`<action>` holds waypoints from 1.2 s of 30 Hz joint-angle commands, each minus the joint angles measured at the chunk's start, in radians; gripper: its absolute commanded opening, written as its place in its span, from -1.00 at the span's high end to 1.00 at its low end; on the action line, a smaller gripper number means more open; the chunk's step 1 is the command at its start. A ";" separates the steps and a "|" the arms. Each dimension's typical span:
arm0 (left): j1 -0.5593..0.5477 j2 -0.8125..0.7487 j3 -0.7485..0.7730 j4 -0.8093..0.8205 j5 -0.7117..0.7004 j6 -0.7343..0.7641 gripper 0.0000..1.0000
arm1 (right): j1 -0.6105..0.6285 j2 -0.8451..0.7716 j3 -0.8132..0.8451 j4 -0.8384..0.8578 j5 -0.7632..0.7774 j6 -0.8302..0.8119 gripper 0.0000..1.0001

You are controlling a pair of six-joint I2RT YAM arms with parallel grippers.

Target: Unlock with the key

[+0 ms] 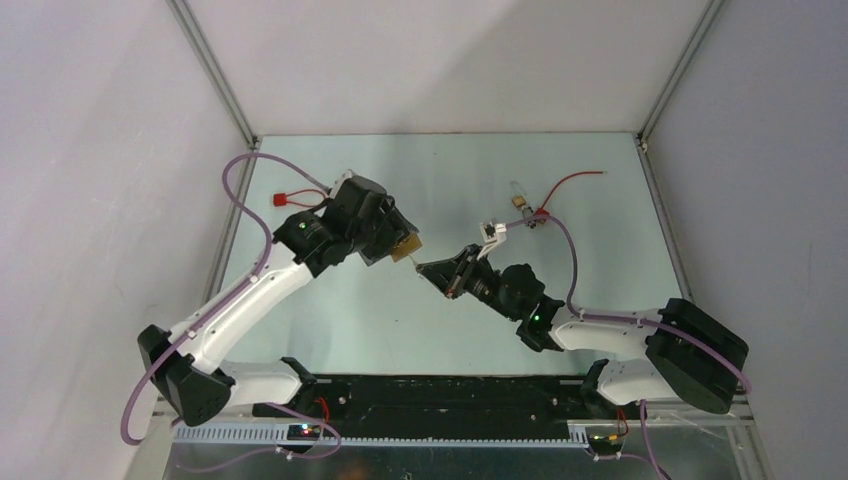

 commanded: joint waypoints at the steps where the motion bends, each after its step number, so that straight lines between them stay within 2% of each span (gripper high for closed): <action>1: -0.056 -0.094 -0.017 0.128 -0.057 -0.015 1.00 | -0.010 -0.022 0.049 0.032 0.032 0.027 1.00; 8: -0.110 -0.148 -0.066 0.192 -0.135 -0.012 1.00 | -0.034 -0.031 0.059 0.052 0.006 0.022 1.00; 18: -0.121 -0.180 -0.088 0.256 -0.068 -0.072 1.00 | -0.003 0.001 0.063 0.115 -0.014 -0.137 1.00; 24: -0.120 -0.214 -0.105 0.284 -0.091 -0.074 1.00 | 0.004 0.027 0.063 0.188 -0.033 -0.144 1.00; 31: -0.121 -0.228 -0.125 0.296 -0.101 -0.050 1.00 | -0.021 -0.021 0.063 0.162 -0.091 -0.123 1.00; 36: -0.122 -0.231 -0.130 0.311 -0.099 -0.032 1.00 | -0.065 -0.058 0.089 0.064 -0.177 -0.083 1.00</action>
